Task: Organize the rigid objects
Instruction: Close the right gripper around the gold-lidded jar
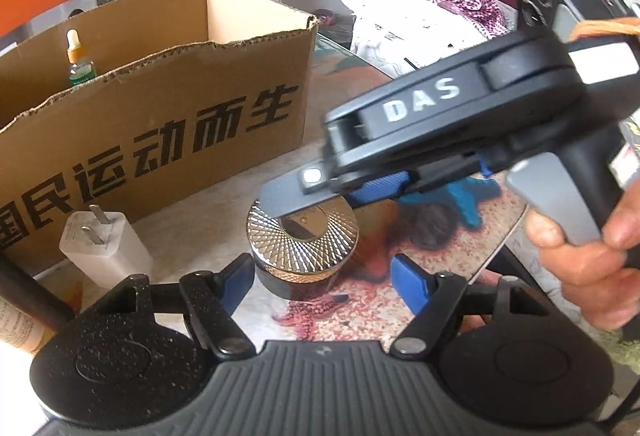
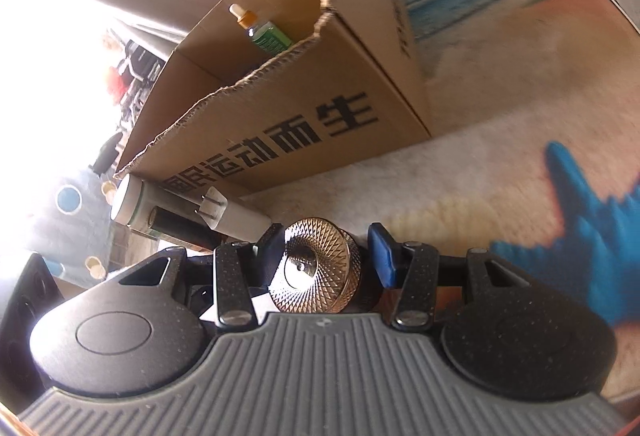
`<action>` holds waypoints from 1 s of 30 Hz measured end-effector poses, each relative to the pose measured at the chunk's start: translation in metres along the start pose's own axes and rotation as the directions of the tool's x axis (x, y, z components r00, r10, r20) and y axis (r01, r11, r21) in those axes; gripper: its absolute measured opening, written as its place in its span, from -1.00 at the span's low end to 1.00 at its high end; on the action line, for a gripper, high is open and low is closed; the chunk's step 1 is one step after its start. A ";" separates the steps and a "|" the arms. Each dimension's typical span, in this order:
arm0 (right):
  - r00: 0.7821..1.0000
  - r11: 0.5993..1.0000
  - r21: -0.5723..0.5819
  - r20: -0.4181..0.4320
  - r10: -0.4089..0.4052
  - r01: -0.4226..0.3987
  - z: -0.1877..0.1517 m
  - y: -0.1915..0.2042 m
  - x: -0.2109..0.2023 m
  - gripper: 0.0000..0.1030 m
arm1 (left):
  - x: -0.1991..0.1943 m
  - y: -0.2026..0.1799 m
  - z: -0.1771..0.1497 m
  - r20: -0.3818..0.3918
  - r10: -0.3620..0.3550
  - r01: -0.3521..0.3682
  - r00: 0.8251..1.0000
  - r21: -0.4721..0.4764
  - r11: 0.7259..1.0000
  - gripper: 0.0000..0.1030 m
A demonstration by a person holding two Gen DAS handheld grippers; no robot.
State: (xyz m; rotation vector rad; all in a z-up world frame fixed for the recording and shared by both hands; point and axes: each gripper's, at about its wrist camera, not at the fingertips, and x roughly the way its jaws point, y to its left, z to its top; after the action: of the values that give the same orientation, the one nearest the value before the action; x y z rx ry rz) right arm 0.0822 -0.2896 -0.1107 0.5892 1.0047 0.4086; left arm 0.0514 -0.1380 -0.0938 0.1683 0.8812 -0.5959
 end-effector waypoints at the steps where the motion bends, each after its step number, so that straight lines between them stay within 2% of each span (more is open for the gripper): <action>1: 1.000 1.000 0.014 0.005 0.006 -0.006 -0.001 -0.002 -0.002 -0.11 | 0.000 0.000 0.001 0.003 0.008 -0.008 1.000 0.003 1.000 0.48; 10: 1.000 0.999 0.050 0.003 -0.001 0.000 -0.010 -0.010 -0.008 -0.05 | 0.022 -0.002 0.004 -0.025 0.095 -0.093 0.995 0.078 0.993 0.44; 14: 1.000 0.998 0.064 -0.001 0.004 -0.004 -0.011 -0.011 -0.005 0.00 | 0.025 -0.005 0.007 -0.020 0.096 -0.094 0.995 0.072 0.993 0.35; 19: 1.000 0.998 0.067 0.000 0.008 -0.008 -0.011 -0.011 -0.004 0.01 | 0.031 -0.008 0.013 -0.013 0.097 -0.096 0.995 0.062 0.993 0.11; 30: 1.000 0.999 0.047 0.000 -0.001 0.001 -0.013 -0.006 -0.002 0.01 | 0.030 -0.009 0.017 -0.020 0.104 -0.104 0.994 0.036 0.994 0.11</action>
State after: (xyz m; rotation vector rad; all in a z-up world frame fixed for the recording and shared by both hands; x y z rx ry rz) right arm 0.0704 -0.2918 -0.1182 0.6307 1.0165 0.3845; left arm 0.0727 -0.1642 -0.1054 0.2514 0.8780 -0.5132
